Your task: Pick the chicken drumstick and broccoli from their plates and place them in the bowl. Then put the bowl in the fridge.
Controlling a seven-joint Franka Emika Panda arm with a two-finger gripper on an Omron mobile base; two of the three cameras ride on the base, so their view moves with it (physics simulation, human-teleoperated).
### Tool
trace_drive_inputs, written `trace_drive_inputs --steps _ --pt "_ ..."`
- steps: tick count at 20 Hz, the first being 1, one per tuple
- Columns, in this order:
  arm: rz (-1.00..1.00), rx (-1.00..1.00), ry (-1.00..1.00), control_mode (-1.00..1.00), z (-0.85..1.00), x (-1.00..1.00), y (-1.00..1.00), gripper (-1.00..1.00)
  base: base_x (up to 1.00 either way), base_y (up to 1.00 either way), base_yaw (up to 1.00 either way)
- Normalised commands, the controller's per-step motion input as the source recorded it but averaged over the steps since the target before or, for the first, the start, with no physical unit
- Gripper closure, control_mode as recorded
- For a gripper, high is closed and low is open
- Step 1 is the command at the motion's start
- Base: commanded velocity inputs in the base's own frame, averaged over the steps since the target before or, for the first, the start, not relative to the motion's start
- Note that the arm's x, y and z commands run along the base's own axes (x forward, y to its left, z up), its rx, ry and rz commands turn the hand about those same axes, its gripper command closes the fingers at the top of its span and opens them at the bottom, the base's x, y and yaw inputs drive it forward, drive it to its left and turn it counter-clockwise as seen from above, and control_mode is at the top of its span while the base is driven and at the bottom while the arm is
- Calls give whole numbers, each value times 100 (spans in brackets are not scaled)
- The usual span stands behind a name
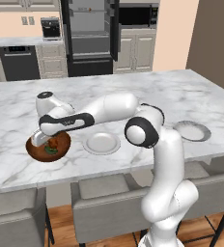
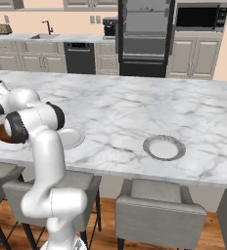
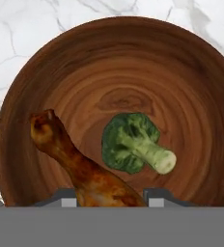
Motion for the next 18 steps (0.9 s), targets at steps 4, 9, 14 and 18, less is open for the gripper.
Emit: trace_drive_inputs --steps 4,9,14,18 --pt "-8 0 0 -100 -34 3 2 100 0 0 0" --pt "-3 2 0 -100 -26 8 8 100 0 0 0" --pt "0 2 0 -100 -16 16 10 100 0 0 0" --pt "0 1 0 -100 -11 20 12 100 0 0 0"
